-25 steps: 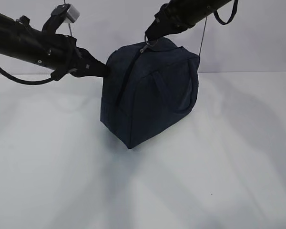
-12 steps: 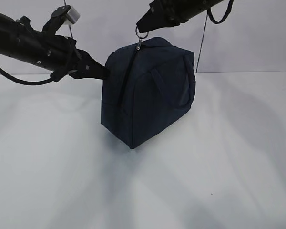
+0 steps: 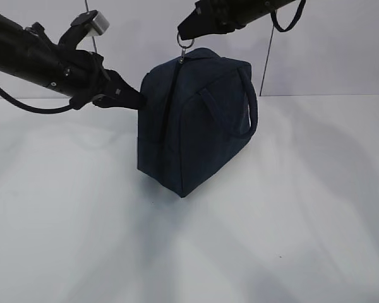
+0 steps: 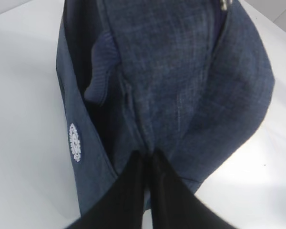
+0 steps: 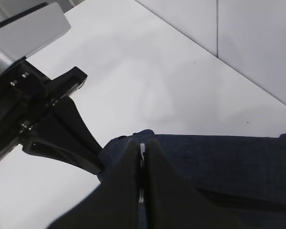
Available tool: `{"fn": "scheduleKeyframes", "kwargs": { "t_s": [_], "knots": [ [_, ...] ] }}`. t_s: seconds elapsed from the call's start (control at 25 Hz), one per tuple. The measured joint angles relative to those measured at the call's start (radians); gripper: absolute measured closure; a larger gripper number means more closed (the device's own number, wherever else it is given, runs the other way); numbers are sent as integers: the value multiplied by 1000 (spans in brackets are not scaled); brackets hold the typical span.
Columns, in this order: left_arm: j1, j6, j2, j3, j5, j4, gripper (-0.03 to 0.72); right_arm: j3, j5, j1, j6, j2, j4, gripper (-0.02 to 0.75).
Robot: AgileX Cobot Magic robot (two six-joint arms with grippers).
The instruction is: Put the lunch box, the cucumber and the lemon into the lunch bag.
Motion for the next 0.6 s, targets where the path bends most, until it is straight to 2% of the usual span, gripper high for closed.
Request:
{"fn": "scheduleKeyframes", "kwargs": {
  "t_s": [0.24,0.6],
  "knots": [
    [-2,-33,0,0,4,29,695,0,-20,0,21,0,-75,730],
    [-2,-42,0,0,18,32,695,0,-48,-27,32,2,-79,730]
  ]
}}
